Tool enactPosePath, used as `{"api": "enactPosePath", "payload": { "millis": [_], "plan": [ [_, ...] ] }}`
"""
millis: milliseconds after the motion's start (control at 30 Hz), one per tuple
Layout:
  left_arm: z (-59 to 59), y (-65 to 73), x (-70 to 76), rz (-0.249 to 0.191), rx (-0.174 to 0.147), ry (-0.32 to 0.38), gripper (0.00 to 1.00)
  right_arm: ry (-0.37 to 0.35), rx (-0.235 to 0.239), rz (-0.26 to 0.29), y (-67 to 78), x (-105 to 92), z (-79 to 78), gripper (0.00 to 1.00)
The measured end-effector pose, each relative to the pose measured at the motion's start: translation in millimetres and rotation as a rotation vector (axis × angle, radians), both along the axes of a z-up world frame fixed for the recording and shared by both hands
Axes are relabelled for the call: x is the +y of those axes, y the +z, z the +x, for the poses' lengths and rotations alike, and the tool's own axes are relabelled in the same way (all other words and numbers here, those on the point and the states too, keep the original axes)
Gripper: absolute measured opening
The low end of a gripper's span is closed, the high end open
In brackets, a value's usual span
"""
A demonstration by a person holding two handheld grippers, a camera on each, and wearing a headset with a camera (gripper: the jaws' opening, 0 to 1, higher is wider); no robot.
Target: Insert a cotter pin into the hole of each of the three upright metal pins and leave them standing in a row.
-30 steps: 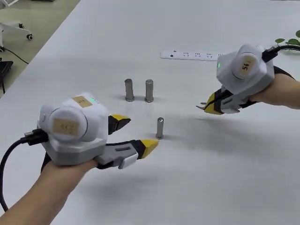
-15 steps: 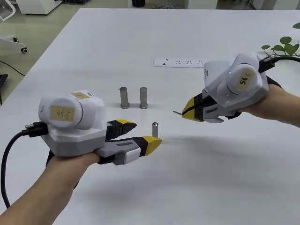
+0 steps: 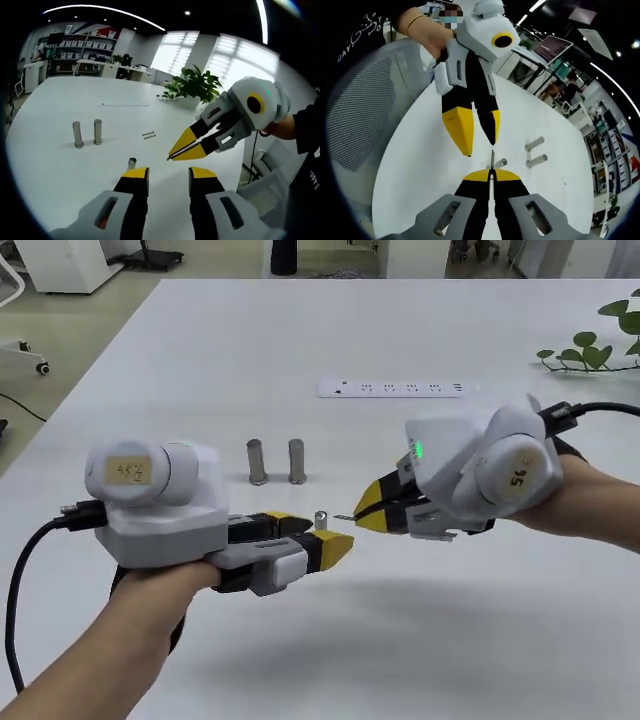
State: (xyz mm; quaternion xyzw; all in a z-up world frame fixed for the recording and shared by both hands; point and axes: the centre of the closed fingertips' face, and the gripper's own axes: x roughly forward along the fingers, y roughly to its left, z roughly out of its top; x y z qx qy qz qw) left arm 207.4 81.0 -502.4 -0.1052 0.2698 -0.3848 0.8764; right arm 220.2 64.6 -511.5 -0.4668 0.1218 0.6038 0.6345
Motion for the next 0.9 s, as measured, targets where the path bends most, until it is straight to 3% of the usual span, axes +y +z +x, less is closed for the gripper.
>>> {"api": "enactPosePath", "payload": {
  "millis": [400, 633, 900],
  "plan": [
    [-2.4, 10.7, -4.0, -0.100, 0.019, 0.010, 0.11, 0.052, -0.053, 0.006, 10.3, 9.8, -15.8, 0.00],
    [-5.1, 13.8, -5.7, -0.113, 0.012, -0.001, 0.02, 0.058, -0.068, 0.001, 12.8, 9.5, -18.5, 0.00],
    [-4.9, 16.4, -6.4, -0.123, 0.007, 0.002, 0.00, 0.066, -0.081, 0.002, 17.9, 11.2, -21.0, 0.00]
  ]
}}
